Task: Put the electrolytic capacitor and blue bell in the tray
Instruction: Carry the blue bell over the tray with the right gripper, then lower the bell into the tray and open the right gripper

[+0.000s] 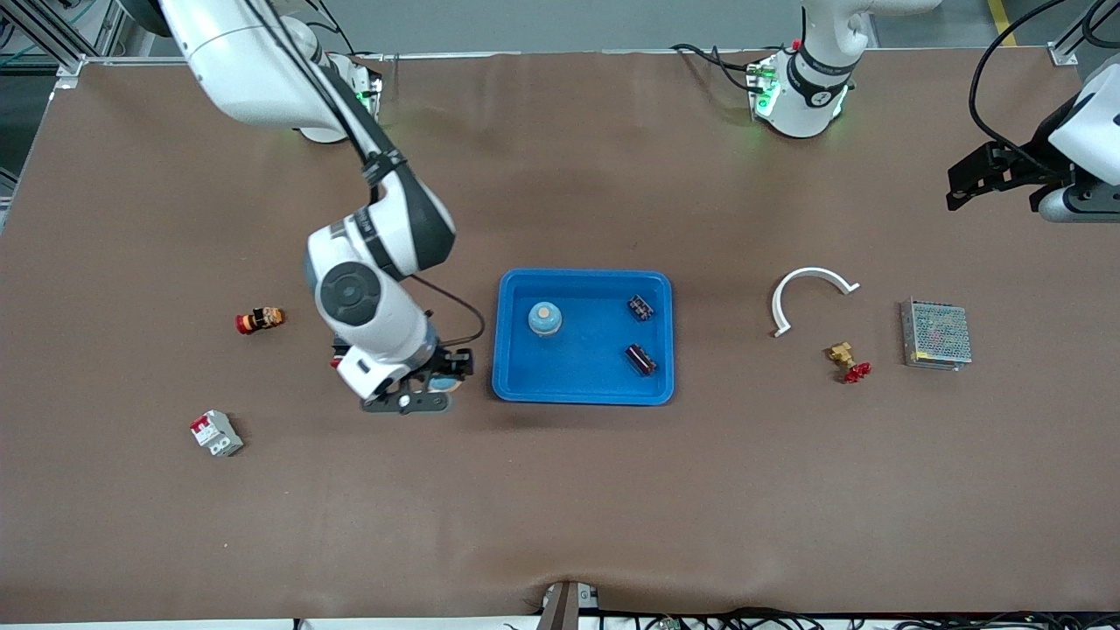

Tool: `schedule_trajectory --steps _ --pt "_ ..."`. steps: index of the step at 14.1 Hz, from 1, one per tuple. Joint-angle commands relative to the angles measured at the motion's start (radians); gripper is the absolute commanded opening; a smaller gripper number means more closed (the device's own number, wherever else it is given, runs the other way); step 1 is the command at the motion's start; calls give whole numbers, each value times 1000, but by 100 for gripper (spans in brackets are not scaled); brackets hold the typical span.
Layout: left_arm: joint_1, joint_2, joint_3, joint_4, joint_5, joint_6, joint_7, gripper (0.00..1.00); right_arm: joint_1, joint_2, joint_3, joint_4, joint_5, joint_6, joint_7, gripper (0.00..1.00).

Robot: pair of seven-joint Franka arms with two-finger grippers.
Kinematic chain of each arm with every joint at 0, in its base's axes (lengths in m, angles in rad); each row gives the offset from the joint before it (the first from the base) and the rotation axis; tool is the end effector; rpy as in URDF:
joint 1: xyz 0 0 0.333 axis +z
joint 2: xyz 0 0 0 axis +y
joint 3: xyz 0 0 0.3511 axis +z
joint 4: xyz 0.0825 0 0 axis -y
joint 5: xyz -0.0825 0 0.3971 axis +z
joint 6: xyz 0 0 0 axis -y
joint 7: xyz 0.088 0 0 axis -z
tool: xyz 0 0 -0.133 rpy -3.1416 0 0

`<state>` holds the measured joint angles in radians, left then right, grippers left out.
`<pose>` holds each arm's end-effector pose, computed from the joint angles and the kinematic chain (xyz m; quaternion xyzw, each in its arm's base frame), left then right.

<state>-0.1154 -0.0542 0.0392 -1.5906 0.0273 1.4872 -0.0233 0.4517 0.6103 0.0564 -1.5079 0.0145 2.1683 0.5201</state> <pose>0.5375 -0.0366 0.6470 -0.9993 0.0257 0.0240 0.0138 0.6541 0.3575 0.3094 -0.9993 0.0154 -0.0113 0.0318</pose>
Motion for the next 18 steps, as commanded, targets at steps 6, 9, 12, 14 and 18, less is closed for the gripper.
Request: schedule_trajectory --steps 6,9,12,14,18 --pt "-7 1 5 -2 -7 5 5 100 125 124 -15 109 -18 97 253 40" --pt "17 -1 -33 -2 -9 7 6 100 140 149 -18 118 -19 122 278 40" --pt "72 1 -85 -2 -9 7 5 100 162 184 -20 121 -36 162 291 40" --pt "89 -1 -105 -2 -9 7 5 100 174 201 -18 121 -56 162 299 40" --pt "88 -1 -108 -2 -9 7 5 100 186 224 -18 120 -73 162 301 40"
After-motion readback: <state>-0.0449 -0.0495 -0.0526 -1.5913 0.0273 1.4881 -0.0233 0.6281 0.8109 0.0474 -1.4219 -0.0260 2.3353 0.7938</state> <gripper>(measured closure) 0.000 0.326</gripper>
